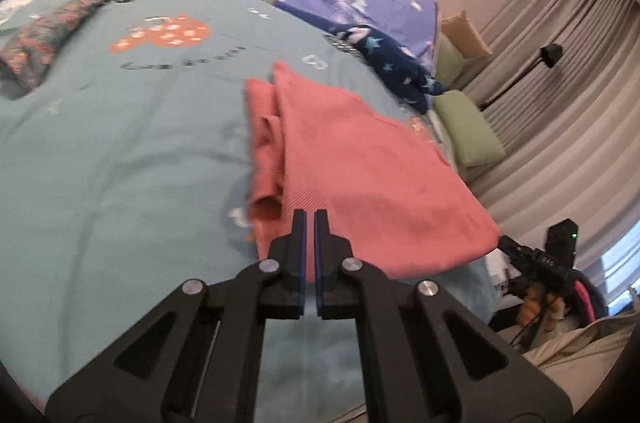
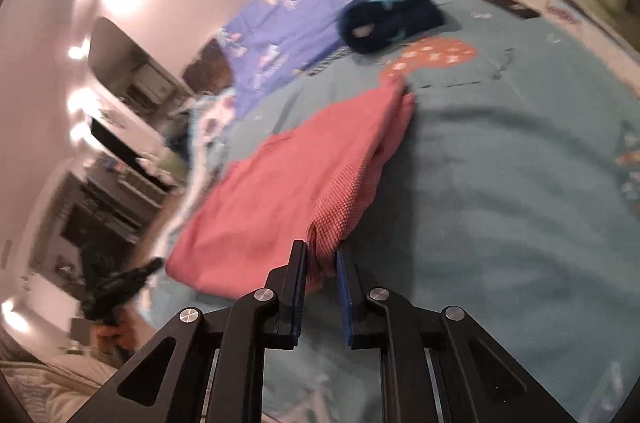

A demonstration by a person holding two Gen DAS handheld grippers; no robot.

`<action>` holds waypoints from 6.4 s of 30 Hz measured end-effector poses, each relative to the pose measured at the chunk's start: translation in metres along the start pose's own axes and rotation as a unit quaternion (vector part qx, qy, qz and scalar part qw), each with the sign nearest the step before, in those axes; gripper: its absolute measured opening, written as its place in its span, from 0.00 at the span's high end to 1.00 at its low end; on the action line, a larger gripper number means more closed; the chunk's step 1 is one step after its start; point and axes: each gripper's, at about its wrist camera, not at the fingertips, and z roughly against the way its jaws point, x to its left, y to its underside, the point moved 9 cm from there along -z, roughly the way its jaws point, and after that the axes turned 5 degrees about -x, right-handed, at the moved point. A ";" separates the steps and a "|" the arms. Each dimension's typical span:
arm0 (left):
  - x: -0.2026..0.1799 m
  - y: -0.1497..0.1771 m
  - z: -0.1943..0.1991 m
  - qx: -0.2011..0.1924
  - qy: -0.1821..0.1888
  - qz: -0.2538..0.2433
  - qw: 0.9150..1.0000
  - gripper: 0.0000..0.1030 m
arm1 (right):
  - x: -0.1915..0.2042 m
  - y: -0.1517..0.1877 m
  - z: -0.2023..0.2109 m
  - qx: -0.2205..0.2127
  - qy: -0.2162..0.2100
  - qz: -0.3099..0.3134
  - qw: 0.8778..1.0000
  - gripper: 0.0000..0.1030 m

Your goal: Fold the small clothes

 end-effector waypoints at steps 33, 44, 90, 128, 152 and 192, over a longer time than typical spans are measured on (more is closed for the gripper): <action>-0.001 -0.114 -0.190 0.060 -0.015 -0.072 0.996 0.94 | -0.029 -0.136 -0.176 0.039 0.027 0.030 0.998 0.80; 0.033 -0.132 -0.136 -0.027 -0.051 -0.037 0.998 0.94 | -0.056 -0.137 -0.159 0.008 0.067 -0.019 0.998 0.89; 0.026 -0.005 -0.061 0.011 0.061 -0.005 0.998 0.66 | 0.131 0.046 -0.121 0.112 0.022 0.185 0.976 0.54; 0.047 0.001 -0.065 0.011 0.062 -0.034 0.997 0.99 | 0.299 -0.016 -0.376 0.212 0.014 0.413 0.886 0.97; 0.017 0.010 -0.042 0.011 0.106 -0.035 0.994 0.66 | 0.234 0.015 -0.246 0.143 0.008 0.323 0.935 0.82; 0.056 0.031 -0.019 0.039 0.051 -0.024 0.998 0.95 | 0.219 0.109 -0.167 0.128 0.003 0.345 0.930 0.48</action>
